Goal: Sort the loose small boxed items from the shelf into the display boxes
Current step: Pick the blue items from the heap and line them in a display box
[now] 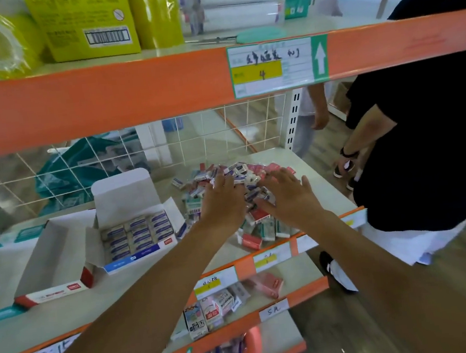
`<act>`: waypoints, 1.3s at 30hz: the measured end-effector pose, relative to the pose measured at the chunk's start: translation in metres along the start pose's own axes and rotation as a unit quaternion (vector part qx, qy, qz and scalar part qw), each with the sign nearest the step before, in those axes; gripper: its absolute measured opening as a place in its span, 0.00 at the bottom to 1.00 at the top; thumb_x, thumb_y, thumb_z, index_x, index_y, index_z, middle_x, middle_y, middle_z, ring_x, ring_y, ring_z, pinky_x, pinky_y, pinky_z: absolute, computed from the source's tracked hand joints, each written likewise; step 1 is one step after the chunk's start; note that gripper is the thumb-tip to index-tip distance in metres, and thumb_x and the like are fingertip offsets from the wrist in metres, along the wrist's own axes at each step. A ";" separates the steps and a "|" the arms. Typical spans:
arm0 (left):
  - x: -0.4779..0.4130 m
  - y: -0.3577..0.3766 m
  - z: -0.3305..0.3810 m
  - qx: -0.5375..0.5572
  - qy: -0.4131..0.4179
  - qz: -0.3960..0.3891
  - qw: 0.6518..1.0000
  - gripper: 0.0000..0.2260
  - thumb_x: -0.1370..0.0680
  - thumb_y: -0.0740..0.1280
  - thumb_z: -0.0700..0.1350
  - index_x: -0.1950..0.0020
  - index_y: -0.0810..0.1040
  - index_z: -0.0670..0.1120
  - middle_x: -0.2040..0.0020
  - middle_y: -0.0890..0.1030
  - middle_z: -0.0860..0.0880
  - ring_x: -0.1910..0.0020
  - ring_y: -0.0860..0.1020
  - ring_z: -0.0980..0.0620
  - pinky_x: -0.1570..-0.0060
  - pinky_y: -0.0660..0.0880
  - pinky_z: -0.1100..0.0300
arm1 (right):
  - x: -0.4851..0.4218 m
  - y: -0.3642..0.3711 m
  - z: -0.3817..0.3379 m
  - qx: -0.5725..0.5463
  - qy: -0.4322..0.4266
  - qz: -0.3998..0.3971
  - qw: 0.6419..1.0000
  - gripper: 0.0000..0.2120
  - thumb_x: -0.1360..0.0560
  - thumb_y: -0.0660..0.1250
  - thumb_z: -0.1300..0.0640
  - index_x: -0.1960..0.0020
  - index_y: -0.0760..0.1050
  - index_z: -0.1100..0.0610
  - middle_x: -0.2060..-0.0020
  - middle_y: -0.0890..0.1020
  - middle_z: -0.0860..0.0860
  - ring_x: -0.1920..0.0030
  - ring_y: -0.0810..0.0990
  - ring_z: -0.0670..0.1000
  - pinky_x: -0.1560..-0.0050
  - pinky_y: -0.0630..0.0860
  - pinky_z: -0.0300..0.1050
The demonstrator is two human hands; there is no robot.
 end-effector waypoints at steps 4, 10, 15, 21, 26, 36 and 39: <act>-0.007 0.003 -0.003 -0.005 -0.010 0.000 1.000 0.20 0.20 0.60 0.53 0.34 0.72 0.43 0.32 0.68 0.42 0.30 0.61 0.40 0.34 0.64 0.46 | -0.012 0.001 -0.013 0.019 -0.006 -0.028 0.999 0.19 0.21 0.58 0.44 0.33 0.71 0.48 0.30 0.69 0.50 0.28 0.63 0.55 0.29 0.60 0.59; -0.017 0.004 -0.005 0.027 -0.032 0.023 0.999 0.17 0.20 0.62 0.52 0.37 0.76 0.44 0.38 0.75 0.44 0.36 0.67 0.43 0.38 0.69 0.49 | -0.022 -0.004 -0.033 0.080 -0.039 -0.052 0.995 0.14 0.21 0.60 0.46 0.40 0.76 0.49 0.43 0.77 0.51 0.39 0.73 0.55 0.39 0.73 0.56; -0.016 0.003 -0.012 0.087 -0.041 0.034 0.995 0.17 0.22 0.63 0.52 0.37 0.76 0.44 0.41 0.76 0.43 0.37 0.68 0.42 0.40 0.71 0.50 | -0.027 -0.007 -0.037 0.048 -0.038 -0.046 0.997 0.13 0.22 0.63 0.49 0.40 0.77 0.51 0.45 0.77 0.52 0.40 0.74 0.56 0.40 0.73 0.54; -0.010 -0.003 -0.023 0.155 -0.058 0.067 0.984 0.14 0.22 0.64 0.49 0.42 0.79 0.42 0.46 0.78 0.44 0.42 0.71 0.45 0.43 0.72 0.53 | -0.030 -0.006 -0.038 -0.016 -0.058 -0.042 0.997 0.08 0.23 0.65 0.54 0.48 0.80 0.54 0.50 0.77 0.54 0.46 0.76 0.57 0.47 0.76 0.52; -0.003 -0.004 -0.038 0.244 -0.074 0.088 0.963 0.09 0.24 0.66 0.47 0.52 0.79 0.41 0.57 0.80 0.44 0.55 0.77 0.47 0.52 0.77 0.52 | -0.030 -0.011 -0.039 -0.035 -0.095 0.001 0.995 0.08 0.22 0.62 0.54 0.49 0.77 0.56 0.51 0.79 0.53 0.50 0.77 0.54 0.48 0.73 0.48; 0.023 -0.009 -0.075 0.532 -0.183 0.020 0.826 0.08 0.24 0.65 0.37 0.46 0.73 0.46 0.55 0.78 0.49 0.62 0.82 0.51 0.61 0.79 0.60 | -0.030 -0.021 -0.055 -0.218 -0.123 0.072 0.966 0.16 0.22 0.62 0.62 0.35 0.75 0.55 0.52 0.75 0.56 0.53 0.76 0.53 0.51 0.73 0.46; 0.033 -0.009 -0.082 0.604 -0.196 0.001 0.773 0.13 0.25 0.62 0.32 0.45 0.72 0.46 0.56 0.79 0.47 0.65 0.83 0.49 0.63 0.81 0.59 | -0.032 -0.021 -0.062 -0.258 -0.109 0.083 0.956 0.15 0.25 0.64 0.66 0.41 0.80 0.57 0.55 0.76 0.57 0.57 0.74 0.50 0.54 0.69 0.41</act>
Point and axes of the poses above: each hand's wrist, its own x-axis away from the middle knuckle, its own y-axis out of the palm, z = x × y, the point moved 9 cm from there along -x, towards the middle knuckle
